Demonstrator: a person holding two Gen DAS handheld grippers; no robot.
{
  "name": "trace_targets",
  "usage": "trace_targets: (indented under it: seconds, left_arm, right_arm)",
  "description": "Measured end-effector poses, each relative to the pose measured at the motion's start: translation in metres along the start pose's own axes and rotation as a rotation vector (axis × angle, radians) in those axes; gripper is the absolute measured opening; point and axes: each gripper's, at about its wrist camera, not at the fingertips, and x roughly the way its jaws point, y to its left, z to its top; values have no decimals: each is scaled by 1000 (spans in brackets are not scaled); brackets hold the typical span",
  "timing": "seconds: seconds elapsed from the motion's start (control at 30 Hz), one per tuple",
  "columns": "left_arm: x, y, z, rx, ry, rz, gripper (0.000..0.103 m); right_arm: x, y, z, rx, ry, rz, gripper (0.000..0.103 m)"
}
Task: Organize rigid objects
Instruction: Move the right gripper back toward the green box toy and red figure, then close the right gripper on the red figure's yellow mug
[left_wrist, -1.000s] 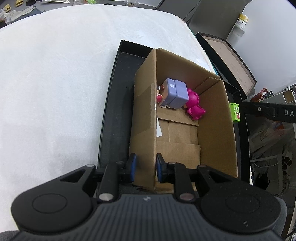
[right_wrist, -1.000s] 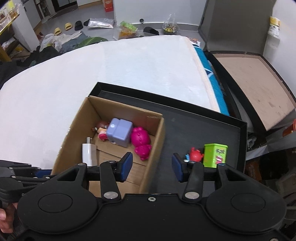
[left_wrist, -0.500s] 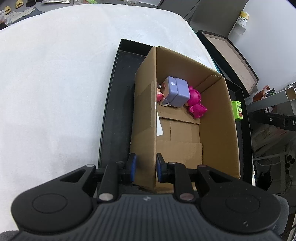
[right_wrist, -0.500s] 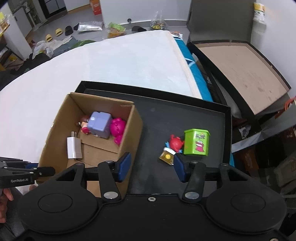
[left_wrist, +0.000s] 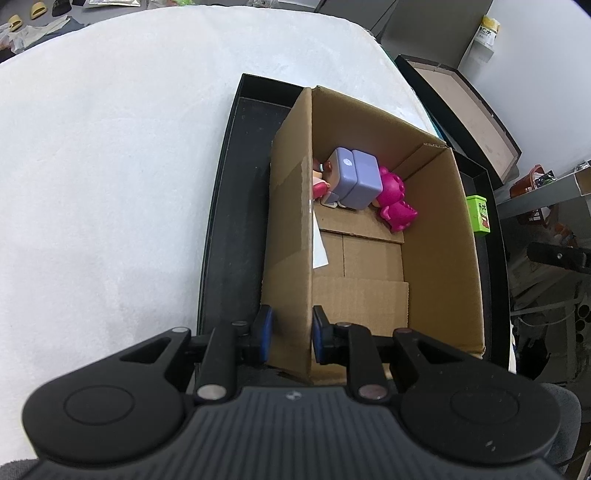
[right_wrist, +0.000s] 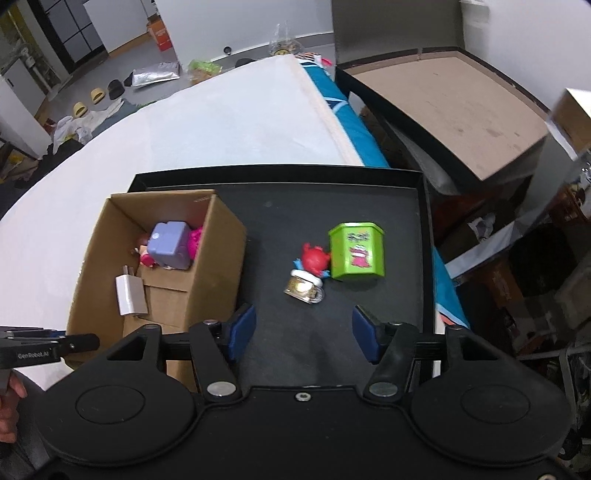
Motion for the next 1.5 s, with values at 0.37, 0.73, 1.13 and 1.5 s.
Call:
trace_targets:
  seconds: [0.37, 0.73, 1.13, 1.5]
  left_arm:
    - [1, -2, 0, 0, -2, 5, 21]
    - [1, 1, 0, -5, -2, -4, 21]
    - [2, 0, 1, 6, -1, -5, 21]
    - [2, 1, 1, 4, 0, -5, 21]
  right_arm:
    - [3, -26, -18, 2, -26, -27, 65]
    - [28, -21, -23, 36, -15, -36, 65]
    - [60, -9, -2, 77, 18, -66, 65]
    - [84, -6, 11, 112, 57, -64, 65]
